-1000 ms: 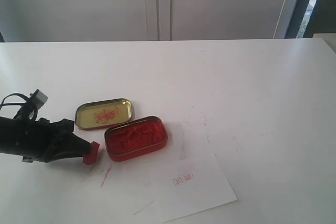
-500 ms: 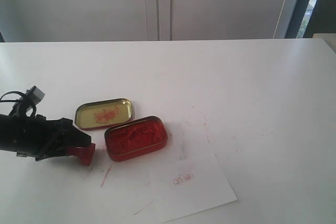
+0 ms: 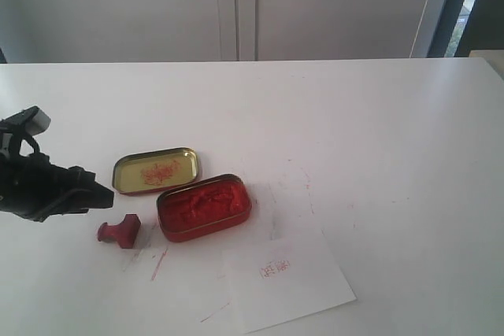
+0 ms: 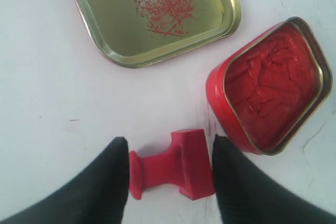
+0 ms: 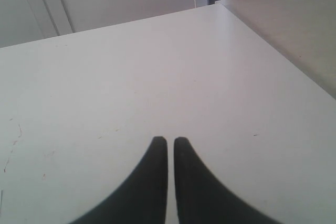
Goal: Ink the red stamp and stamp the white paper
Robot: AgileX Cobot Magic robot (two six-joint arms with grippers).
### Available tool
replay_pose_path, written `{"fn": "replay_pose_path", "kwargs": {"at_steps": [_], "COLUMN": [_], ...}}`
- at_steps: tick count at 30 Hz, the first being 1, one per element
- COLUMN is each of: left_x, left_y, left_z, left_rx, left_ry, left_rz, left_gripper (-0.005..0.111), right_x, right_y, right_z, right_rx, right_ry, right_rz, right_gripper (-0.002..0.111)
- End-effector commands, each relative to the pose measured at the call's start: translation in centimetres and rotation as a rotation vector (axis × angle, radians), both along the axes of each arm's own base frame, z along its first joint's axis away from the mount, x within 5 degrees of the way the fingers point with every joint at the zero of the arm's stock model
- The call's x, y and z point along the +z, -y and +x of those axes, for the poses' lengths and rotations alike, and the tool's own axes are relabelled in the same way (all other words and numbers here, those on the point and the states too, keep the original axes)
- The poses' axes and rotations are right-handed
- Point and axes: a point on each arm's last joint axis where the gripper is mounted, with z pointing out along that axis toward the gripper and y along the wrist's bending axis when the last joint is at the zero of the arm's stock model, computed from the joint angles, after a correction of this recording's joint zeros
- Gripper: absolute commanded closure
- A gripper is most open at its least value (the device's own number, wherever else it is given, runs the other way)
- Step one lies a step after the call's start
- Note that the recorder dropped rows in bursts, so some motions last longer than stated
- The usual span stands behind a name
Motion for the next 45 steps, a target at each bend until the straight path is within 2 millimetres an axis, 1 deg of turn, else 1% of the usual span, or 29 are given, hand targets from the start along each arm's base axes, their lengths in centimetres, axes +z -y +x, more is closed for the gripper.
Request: {"fn": "replay_pose_path", "kwargs": {"at_steps": [1, 3, 4, 6, 12, 19, 23, 29, 35, 37, 45], "left_x": [0.3, 0.2, 0.3, 0.3, 0.4, 2.0, 2.8, 3.9, 4.0, 4.0, 3.9], "left_y": [0.0, 0.1, 0.1, 0.1, 0.3, 1.5, 1.5, 2.2, 1.7, 1.3, 0.1], "left_z": [-0.3, -0.4, -0.4, -0.4, -0.6, -1.2, -1.8, -3.1, -3.8, -3.9, -4.0], "left_rx": [-0.023, -0.029, -0.032, -0.041, -0.058, -0.103, -0.080, -0.104, -0.064, -0.042, 0.034], "left_ry": [-0.004, -0.004, -0.005, -0.006, -0.005, 0.063, 0.054, 0.048, -0.002, -0.030, -0.055], "left_rz": [-0.013, -0.011, -0.015, -0.018, -0.024, 0.025, 0.076, 0.152, 0.280, 0.322, 0.424], "left_gripper": [0.076, 0.089, 0.097, 0.107, 0.107, 0.107, 0.107, 0.107, 0.107, 0.107, 0.107], "right_x": [-0.1, -0.1, -0.1, -0.1, -0.1, -0.1, -0.1, -0.1, -0.1, -0.1, -0.1], "right_y": [0.0, 0.0, 0.0, 0.0, 0.0, 0.0, 0.0, 0.0, 0.0, 0.0, 0.0], "right_z": [0.0, 0.0, 0.0, 0.0, 0.0, 0.0, 0.0, 0.0, 0.0, 0.0, 0.0], "right_rx": [0.001, 0.001, 0.001, 0.001, 0.001, 0.001, 0.001, 0.001, 0.001, 0.001, 0.001], "right_ry": [0.002, 0.002, 0.002, 0.002, 0.002, 0.002, 0.002, 0.002, 0.002, 0.002, 0.002], "right_rz": [-0.003, -0.003, -0.003, -0.003, -0.003, -0.003, -0.003, -0.003, -0.003, -0.003, -0.003], "right_gripper": [0.103, 0.103, 0.103, 0.103, 0.103, 0.103, 0.103, 0.103, 0.103, 0.103, 0.103]}}
